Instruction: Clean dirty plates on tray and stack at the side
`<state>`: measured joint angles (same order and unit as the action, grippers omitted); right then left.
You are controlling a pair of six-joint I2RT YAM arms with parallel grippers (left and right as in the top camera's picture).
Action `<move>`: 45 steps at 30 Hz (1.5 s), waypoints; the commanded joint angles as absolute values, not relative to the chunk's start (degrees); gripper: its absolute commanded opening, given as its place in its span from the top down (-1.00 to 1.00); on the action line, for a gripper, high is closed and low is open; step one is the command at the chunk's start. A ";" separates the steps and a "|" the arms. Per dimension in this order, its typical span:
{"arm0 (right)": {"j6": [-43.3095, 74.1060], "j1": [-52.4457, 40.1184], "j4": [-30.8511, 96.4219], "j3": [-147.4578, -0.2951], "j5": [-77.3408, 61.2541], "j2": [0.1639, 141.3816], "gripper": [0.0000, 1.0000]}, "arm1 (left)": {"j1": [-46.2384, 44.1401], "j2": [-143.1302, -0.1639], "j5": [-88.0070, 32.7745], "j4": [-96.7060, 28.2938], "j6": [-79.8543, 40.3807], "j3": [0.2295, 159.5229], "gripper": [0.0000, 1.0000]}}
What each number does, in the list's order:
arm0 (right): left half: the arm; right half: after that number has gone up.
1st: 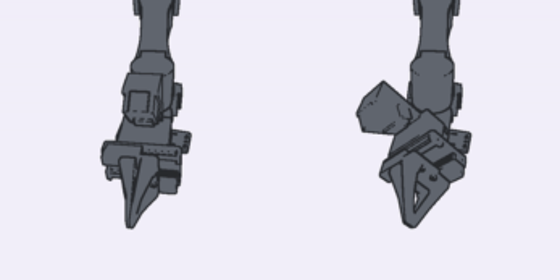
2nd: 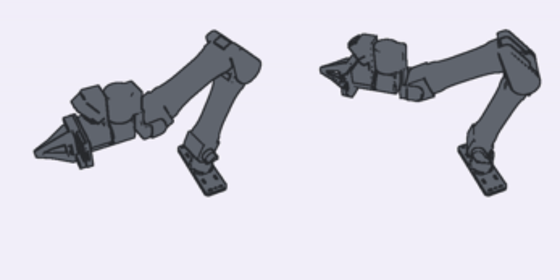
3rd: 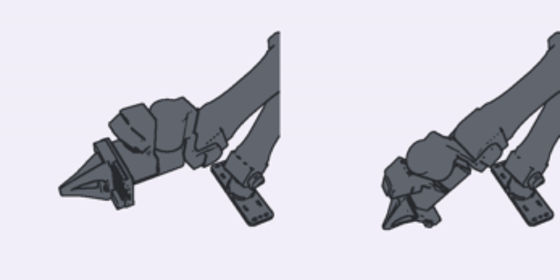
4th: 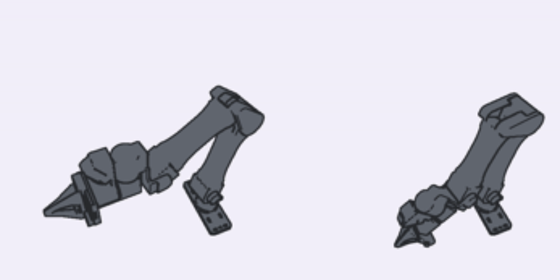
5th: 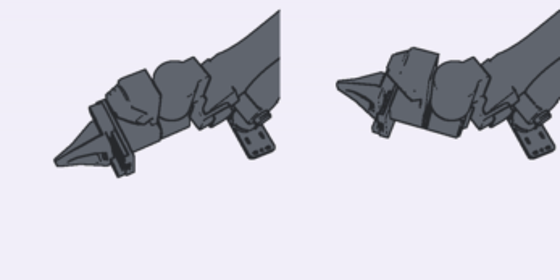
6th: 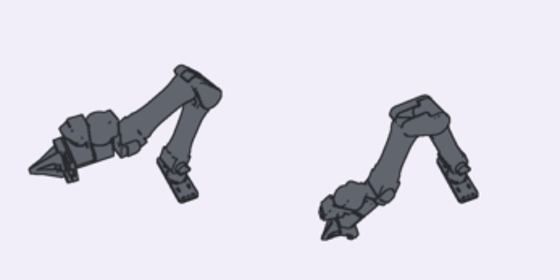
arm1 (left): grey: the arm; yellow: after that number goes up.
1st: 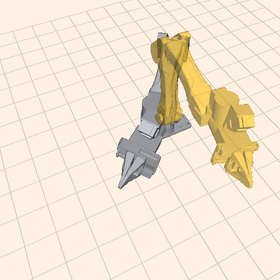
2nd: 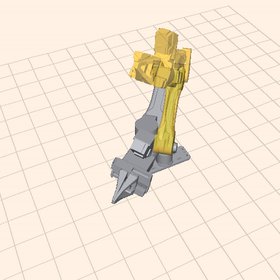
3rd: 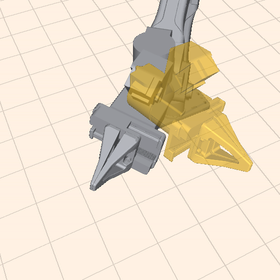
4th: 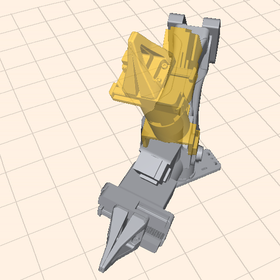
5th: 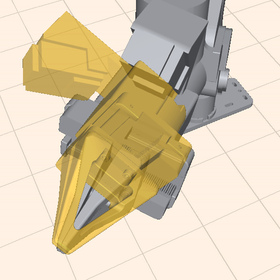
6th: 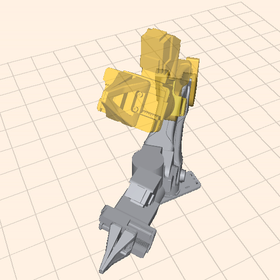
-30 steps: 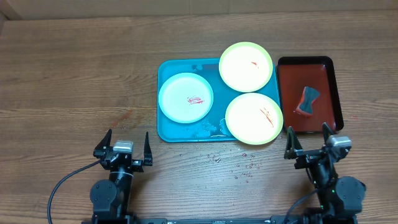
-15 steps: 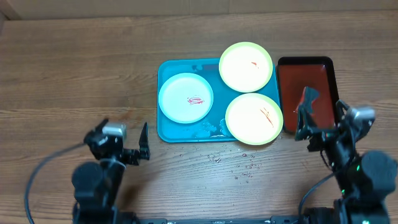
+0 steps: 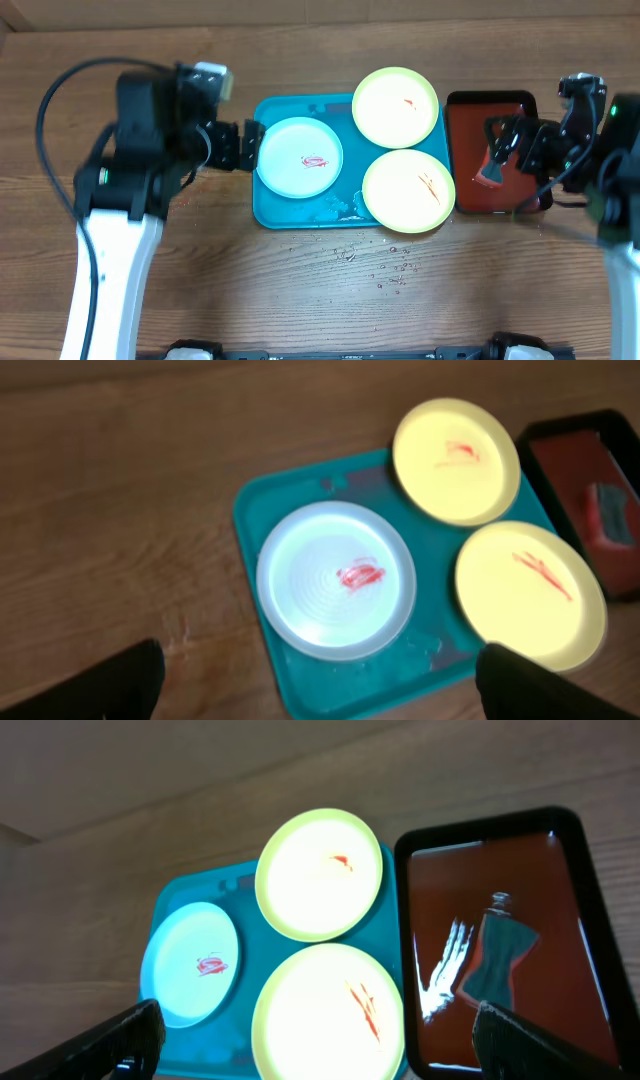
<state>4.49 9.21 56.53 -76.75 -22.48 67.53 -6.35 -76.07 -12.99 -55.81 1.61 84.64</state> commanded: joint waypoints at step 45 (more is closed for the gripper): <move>4.67 13.85 63.90 -84.01 -25.08 85.32 -0.71 | -9.08 -122.52 -3.86 -62.39 -22.17 94.87 0.49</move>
